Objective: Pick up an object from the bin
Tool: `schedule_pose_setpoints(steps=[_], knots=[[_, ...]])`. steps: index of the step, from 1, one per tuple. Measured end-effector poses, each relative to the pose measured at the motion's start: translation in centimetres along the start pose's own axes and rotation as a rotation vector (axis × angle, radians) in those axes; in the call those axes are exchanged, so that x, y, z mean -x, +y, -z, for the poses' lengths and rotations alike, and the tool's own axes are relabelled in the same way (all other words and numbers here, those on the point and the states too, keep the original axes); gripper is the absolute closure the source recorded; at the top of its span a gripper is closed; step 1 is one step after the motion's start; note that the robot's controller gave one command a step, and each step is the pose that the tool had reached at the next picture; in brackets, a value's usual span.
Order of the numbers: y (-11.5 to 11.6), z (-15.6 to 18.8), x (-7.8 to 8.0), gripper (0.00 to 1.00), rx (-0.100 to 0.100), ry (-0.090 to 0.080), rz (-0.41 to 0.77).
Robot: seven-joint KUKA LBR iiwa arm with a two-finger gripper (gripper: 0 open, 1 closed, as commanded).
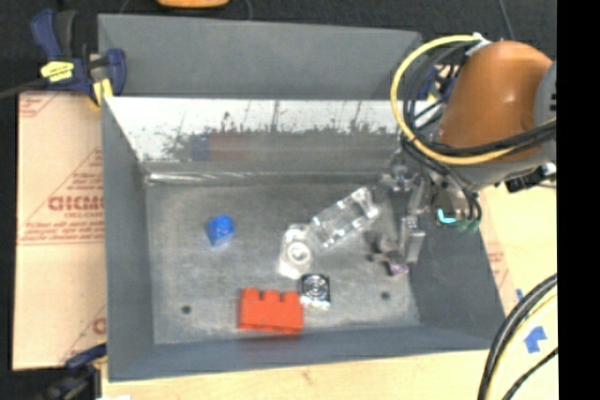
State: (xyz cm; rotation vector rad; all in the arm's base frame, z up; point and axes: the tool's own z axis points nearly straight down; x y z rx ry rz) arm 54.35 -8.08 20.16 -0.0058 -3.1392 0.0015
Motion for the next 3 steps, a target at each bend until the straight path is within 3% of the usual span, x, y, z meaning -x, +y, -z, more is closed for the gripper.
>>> schedule_pose_setpoints(steps=[1,2,3], knots=[[-6.4,-13.2,1.8,0.00,-0.001,-0.009,0.014],[-6.3,-13.1,1.8,1.00,-0.002,-0.009,0.018],[-4.4,-12.9,1.7,1.00,-0.004,-0.007,0.535]])
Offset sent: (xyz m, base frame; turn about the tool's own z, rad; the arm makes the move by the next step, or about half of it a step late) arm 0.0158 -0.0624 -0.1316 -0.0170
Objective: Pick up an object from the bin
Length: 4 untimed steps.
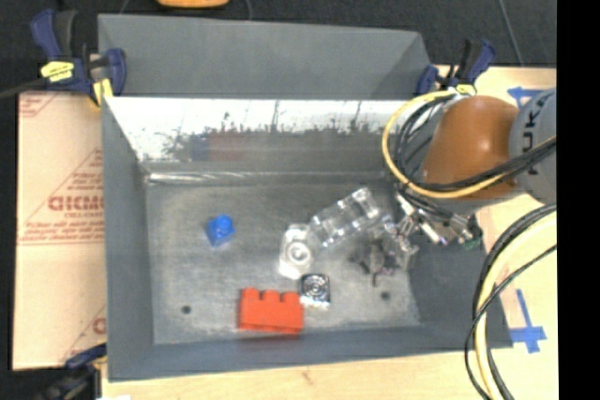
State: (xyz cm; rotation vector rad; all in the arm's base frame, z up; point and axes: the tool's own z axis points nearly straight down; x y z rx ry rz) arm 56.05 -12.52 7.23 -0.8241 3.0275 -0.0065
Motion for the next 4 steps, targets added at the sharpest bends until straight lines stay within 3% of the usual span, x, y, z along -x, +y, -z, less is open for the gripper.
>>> schedule_pose_setpoints(steps=[1,2,3,4], knots=[[4.7,0.0,-1.0,1.00,0.002,-0.002,0.049],[4.5,0.0,-0.5,1.00,-0.001,-0.006,0.009],[1.3,0.1,4.3,1.00,-0.001,-0.003,-0.030],[0.6,0.0,5.1,1.00,0.000,-0.004,-0.053]])
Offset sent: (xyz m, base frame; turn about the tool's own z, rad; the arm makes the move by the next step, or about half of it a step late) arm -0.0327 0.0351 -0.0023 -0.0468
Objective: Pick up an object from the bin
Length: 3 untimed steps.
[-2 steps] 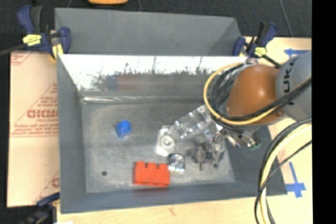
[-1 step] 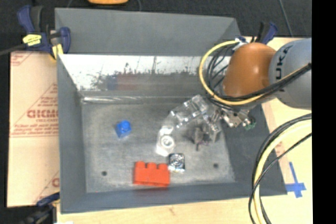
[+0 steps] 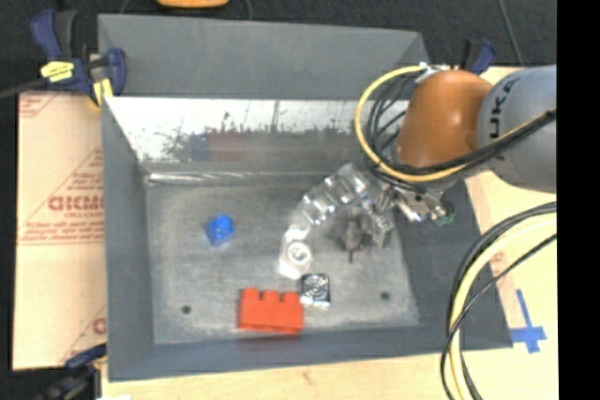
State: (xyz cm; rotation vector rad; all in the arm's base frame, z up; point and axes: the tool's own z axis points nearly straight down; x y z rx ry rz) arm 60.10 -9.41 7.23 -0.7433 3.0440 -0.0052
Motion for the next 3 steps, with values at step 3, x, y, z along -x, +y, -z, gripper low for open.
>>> schedule_pose_setpoints(steps=[3], knots=[[-1.3,0.0,3.0,1.00,0.003,0.009,0.006]])
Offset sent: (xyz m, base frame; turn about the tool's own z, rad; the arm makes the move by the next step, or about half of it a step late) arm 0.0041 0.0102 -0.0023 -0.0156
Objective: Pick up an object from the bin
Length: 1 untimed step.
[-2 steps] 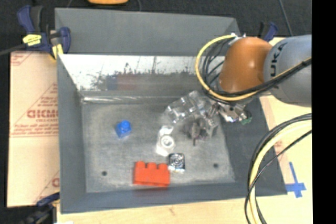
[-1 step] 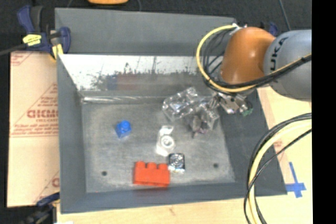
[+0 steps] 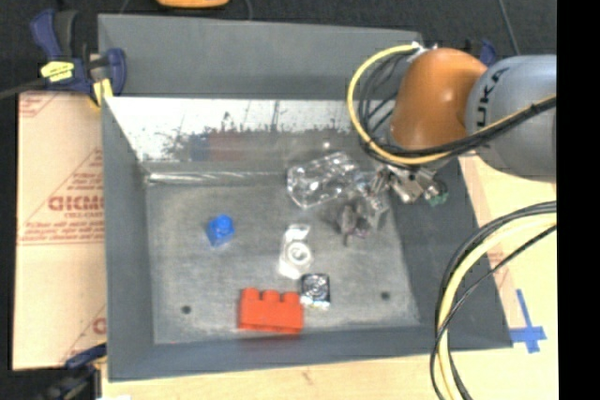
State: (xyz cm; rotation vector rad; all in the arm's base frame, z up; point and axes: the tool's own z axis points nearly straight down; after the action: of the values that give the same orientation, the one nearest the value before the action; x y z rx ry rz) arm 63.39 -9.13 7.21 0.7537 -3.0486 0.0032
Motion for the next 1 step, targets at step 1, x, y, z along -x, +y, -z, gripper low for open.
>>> schedule_pose_setpoints(steps=[1], knots=[[0.01,0.02,0.00,1.00,0.001,0.000,-0.003]])
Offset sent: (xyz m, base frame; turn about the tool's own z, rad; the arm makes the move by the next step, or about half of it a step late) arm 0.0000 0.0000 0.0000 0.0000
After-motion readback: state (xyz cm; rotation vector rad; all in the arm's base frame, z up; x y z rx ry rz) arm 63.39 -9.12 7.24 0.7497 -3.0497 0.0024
